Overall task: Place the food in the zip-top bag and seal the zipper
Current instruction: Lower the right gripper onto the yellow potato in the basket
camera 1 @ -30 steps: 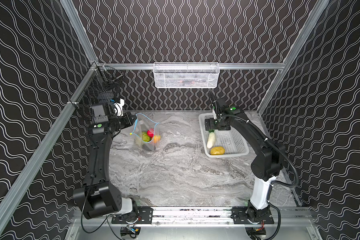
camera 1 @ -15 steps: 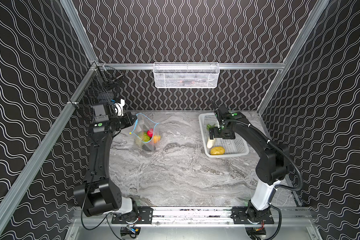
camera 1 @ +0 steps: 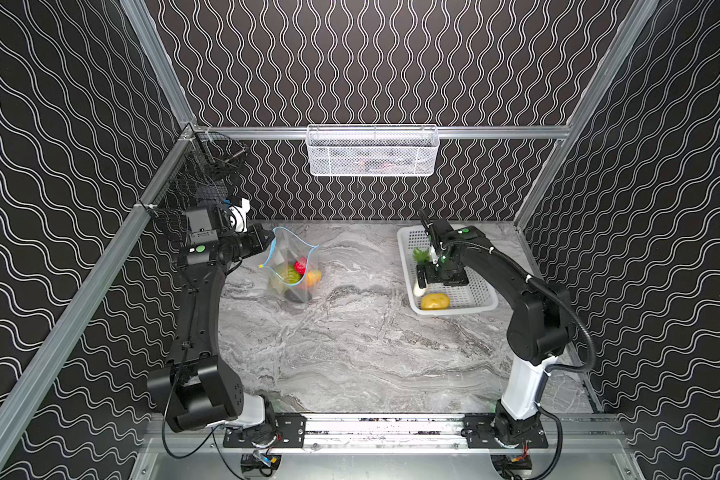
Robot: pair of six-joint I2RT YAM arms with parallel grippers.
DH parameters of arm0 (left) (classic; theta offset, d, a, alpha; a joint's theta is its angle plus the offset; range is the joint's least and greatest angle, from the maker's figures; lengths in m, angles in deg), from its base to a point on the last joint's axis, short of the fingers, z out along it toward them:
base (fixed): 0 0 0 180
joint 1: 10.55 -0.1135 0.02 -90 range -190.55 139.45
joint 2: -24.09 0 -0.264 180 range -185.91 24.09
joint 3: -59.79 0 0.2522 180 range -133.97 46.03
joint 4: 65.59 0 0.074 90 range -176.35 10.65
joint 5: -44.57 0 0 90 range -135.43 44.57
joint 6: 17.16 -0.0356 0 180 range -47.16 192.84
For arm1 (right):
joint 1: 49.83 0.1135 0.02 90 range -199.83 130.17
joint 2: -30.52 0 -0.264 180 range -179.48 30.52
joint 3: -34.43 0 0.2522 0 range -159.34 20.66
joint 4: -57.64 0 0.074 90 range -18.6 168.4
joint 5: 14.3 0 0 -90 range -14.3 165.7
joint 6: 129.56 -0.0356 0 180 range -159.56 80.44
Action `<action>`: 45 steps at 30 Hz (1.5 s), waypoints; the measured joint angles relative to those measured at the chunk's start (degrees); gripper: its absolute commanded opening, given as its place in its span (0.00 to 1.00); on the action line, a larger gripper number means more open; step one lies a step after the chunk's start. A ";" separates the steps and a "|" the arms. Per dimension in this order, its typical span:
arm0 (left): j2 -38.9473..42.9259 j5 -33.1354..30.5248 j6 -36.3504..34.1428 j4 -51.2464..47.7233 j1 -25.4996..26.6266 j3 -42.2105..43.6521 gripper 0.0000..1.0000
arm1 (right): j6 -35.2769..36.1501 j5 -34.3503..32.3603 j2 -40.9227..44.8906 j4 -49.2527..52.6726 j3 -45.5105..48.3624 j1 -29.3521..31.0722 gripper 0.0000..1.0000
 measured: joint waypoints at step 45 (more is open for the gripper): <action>0.76 -0.04 0.02 0.00 0.04 0.04 0.00 | 0.35 -3.63 -9.18 -2.99 4.07 -2.49 0.99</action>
